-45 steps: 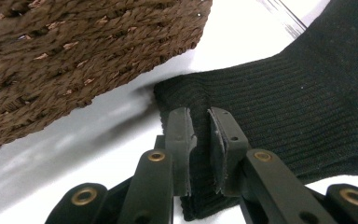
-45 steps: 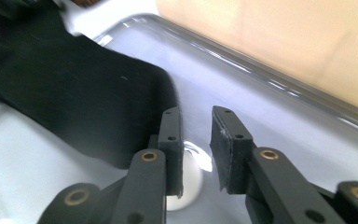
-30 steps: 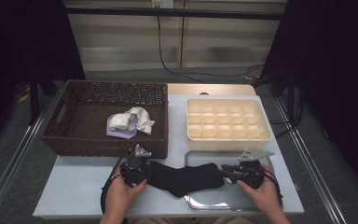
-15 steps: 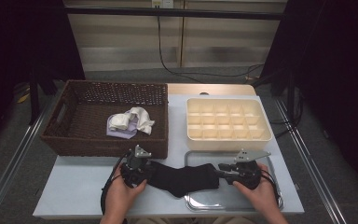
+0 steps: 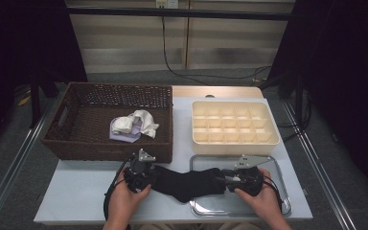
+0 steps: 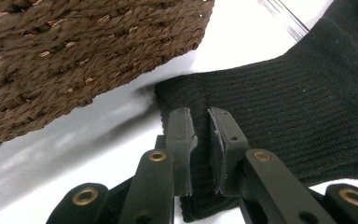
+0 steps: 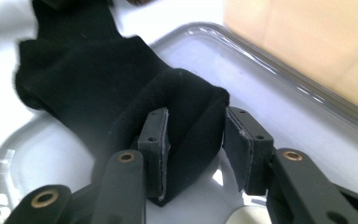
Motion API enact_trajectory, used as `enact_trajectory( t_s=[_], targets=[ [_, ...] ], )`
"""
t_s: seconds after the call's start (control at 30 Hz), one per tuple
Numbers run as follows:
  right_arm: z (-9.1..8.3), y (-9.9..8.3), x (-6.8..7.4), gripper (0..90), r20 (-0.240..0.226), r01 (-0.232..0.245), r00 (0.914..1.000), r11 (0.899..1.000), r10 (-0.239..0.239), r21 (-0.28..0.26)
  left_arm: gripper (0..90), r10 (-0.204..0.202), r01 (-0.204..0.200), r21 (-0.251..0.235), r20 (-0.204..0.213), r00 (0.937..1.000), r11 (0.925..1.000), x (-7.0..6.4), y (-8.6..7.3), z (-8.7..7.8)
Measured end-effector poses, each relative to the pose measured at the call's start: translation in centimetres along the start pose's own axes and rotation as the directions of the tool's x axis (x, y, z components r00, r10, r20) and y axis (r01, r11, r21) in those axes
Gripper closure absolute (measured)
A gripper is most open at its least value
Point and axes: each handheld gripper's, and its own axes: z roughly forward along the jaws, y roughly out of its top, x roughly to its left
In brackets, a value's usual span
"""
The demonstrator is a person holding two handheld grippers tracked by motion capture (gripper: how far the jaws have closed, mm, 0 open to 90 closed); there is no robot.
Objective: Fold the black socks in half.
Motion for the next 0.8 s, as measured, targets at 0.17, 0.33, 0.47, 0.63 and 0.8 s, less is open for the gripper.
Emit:
enact_trajectory(
  t_s=[0.17,0.33,0.47,0.63,0.8],
  targets=[
    [-0.6,-0.3,-0.8,86.0,0.036,-0.018,0.9992,1.0,0.017,0.019,79.8,0.008,-0.008,0.004,-0.006,0.9999,1.0,0.0,0.0,0.0],
    [-1.8,-0.7,-2.3,87.5,0.022,-0.072,0.9971,0.997,0.072,0.002,81.2,0.006,-0.006,0.001,-0.013,0.9999,1.0,-0.2,0.1,0.1],
    [-2.1,-1.0,-2.9,87.7,0.027,-0.102,0.9945,0.995,0.102,0.018,81.5,0.014,-0.014,0.005,-0.013,0.9998,0.9999,-0.2,0.1,0.1],
    [-2.0,-1.5,-3.2,87.6,0.018,-0.13,0.9914,0.991,0.13,0.03,81.4,0.016,-0.016,0.005,-0.017,0.9997,0.9999,-0.2,0.1,0.0],
    [-2.0,-1.4,-3.1,82.9,0.044,-0.13,0.9906,0.991,0.13,0.012,80.8,0.007,-0.007,-0.002,-0.015,0.9999,1.0,-0.3,0.0,0.0]
  ],
)
